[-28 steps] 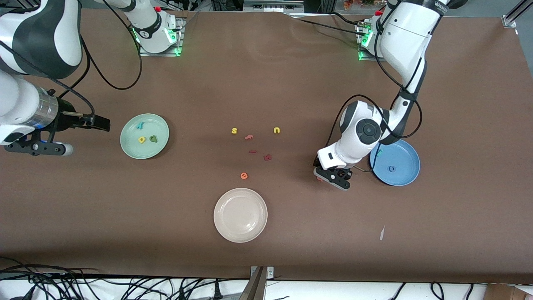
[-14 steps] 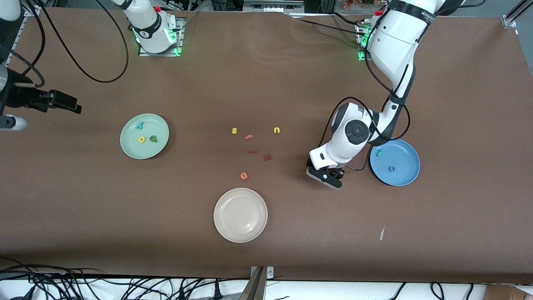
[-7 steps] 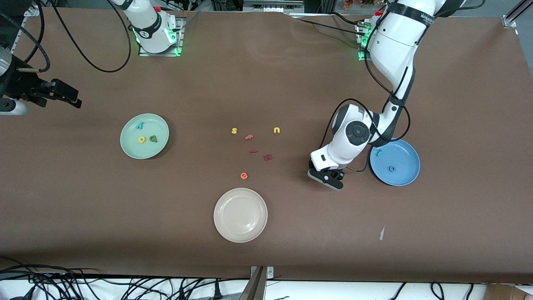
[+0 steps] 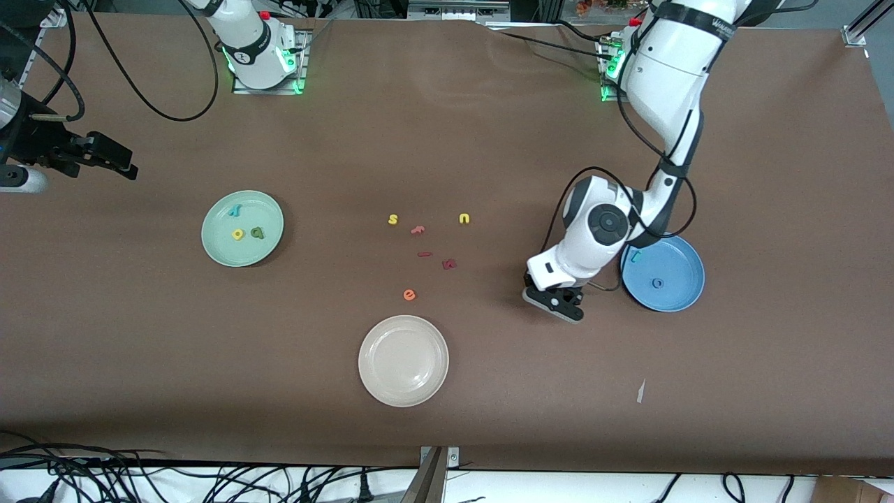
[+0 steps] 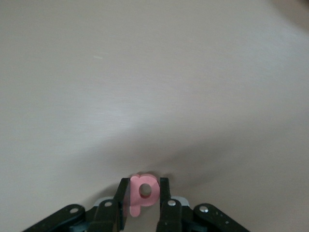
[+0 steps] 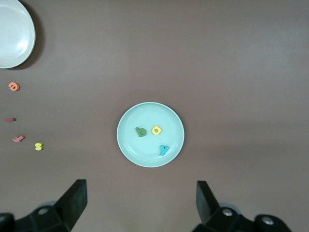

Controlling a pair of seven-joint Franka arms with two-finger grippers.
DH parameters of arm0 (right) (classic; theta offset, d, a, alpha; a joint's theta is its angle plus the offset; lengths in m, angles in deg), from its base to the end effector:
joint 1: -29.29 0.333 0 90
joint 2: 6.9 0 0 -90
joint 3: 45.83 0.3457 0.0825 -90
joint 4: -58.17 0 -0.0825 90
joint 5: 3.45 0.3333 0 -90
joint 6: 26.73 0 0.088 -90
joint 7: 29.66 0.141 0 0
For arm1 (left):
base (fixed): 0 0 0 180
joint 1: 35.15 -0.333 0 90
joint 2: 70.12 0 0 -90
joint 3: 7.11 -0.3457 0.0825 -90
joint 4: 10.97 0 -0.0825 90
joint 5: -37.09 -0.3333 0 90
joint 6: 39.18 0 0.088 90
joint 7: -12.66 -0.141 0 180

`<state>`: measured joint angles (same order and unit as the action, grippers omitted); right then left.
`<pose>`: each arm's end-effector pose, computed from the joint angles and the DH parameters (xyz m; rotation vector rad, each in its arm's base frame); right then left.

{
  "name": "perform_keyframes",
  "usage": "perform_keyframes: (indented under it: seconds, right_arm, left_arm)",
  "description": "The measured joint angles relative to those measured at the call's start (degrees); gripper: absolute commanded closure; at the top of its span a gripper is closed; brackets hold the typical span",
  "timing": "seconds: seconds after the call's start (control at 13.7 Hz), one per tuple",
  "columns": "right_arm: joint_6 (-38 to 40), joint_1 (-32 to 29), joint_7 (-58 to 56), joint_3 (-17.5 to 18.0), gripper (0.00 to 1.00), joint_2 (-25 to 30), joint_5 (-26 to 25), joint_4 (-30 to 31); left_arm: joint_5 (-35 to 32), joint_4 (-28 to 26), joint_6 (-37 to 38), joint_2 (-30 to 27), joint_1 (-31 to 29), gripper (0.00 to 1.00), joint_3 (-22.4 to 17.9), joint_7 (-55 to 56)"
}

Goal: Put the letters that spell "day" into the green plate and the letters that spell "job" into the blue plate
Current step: 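Lower the pink p onto the blue plate and open the left gripper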

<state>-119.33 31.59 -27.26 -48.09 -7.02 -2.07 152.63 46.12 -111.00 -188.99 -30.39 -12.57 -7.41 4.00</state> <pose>0.5051 0.0037 0.5902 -3.1172 0.0666 0.0547 0.6237 -0.2552 0.2215 2.9597 -0.6187 0.2479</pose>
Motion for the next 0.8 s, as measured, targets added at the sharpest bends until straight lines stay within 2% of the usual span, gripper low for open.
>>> perform_keyframes:
  seconds: [0.29, 0.44, 0.58, 0.66, 0.73, 0.8]
  right_arm:
    - [-0.1, 0.0, 0.0, -0.1, 0.00, 0.0, 0.0, 0.0]
    - [-0.3, 0.0, 0.0, -0.1, 0.00, 0.0, 0.0, 0.0]
    - [-0.3, 0.0, 0.0, -0.1, 0.00, 0.0, 0.0, 0.0]
    - [-0.4, 0.0, 0.0, -0.1, 0.00, 0.0, 0.0, 0.0]
    - [-0.4, 0.0, 0.0, 0.0, 0.00, 0.0, 0.0, 0.0]
    - [-0.5, 0.0, 0.0, 0.0, 0.00, 0.0, 0.0, 0.0]
  left_arm:
    - [0.0, -1.8, 12.7, -8.9, -8.6, 0.95, -0.4, -3.9]
    - [0.0, -6.0, 15.7, -13.7, -12.9, 0.94, -0.4, -8.9]
    - [0.0, -11.1, 16.0, -17.2, -16.3, 0.88, -0.4, -14.9]
    - [0.0, -13.5, 16.0, -18.4, -17.5, 0.81, -0.6, -17.2]
    - [0.0, -15.8, 16.0, -19.5, -18.3, 0.60, -1.1, -18.9]
    - [0.0, -17.4, 15.9, -20.2, -18.6, 0.24, -1.9, -20.1]
